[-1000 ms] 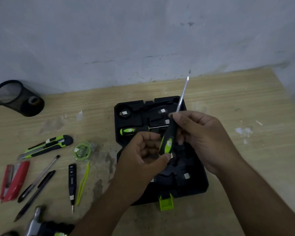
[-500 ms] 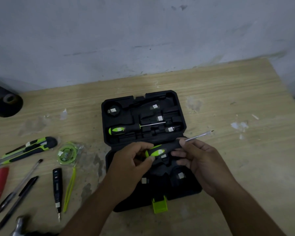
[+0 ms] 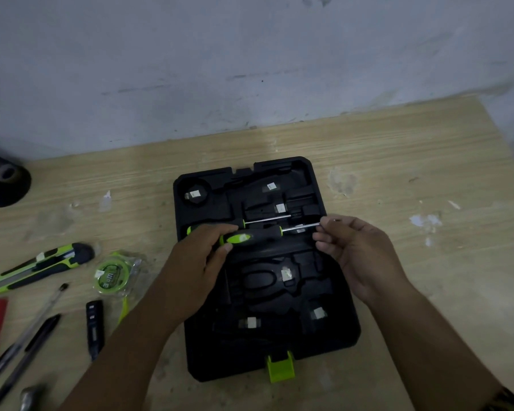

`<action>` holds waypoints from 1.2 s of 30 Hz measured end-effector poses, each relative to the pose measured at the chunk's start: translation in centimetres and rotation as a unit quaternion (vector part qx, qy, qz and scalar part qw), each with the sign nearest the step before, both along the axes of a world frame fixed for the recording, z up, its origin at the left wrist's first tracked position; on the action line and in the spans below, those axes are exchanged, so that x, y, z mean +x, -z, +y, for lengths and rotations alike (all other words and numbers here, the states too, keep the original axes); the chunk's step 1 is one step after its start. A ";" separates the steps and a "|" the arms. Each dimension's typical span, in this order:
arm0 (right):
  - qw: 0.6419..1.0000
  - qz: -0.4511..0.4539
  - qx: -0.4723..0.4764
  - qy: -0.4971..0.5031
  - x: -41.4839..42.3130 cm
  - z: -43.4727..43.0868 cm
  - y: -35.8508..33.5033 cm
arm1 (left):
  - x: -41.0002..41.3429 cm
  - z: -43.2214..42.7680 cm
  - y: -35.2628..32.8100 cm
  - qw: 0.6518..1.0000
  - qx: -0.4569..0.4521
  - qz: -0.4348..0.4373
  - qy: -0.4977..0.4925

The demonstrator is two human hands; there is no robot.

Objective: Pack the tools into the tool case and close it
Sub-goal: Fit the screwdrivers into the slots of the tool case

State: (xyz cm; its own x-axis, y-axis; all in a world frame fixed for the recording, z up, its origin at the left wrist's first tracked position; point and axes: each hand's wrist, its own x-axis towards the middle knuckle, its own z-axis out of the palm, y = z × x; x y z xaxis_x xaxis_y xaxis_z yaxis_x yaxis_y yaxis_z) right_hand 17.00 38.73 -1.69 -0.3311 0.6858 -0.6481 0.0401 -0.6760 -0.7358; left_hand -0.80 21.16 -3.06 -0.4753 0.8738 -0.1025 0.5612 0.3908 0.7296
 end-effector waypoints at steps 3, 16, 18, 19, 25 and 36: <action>1.000 -0.008 0.000 -0.005 -0.5 -0.1 0.0 | -0.3 0.0 0.2 1.000 -0.002 0.003 -0.016; 0.986 -0.003 0.087 -0.139 -3.8 -1.9 -2.1 | 4.5 0.9 -2.0 0.963 -0.003 -0.239 -0.126; 0.979 -0.004 0.100 -0.180 -3.9 -2.2 -2.7 | 5.7 1.2 -2.4 0.942 -0.008 -0.296 -0.156; 0.972 -0.009 0.105 -0.210 -3.9 -2.4 -2.9 | 6.3 1.3 -2.6 0.930 -0.004 -0.324 -0.174; 0.933 -0.042 0.133 -0.330 -3.4 -2.5 -3.2 | 7.2 1.7 -3.5 0.888 0.015 -0.418 -0.189; 0.873 -0.043 0.157 -0.460 -2.8 -0.8 -3.9 | 1.1 0.3 -4.5 0.958 0.033 0.283 -0.008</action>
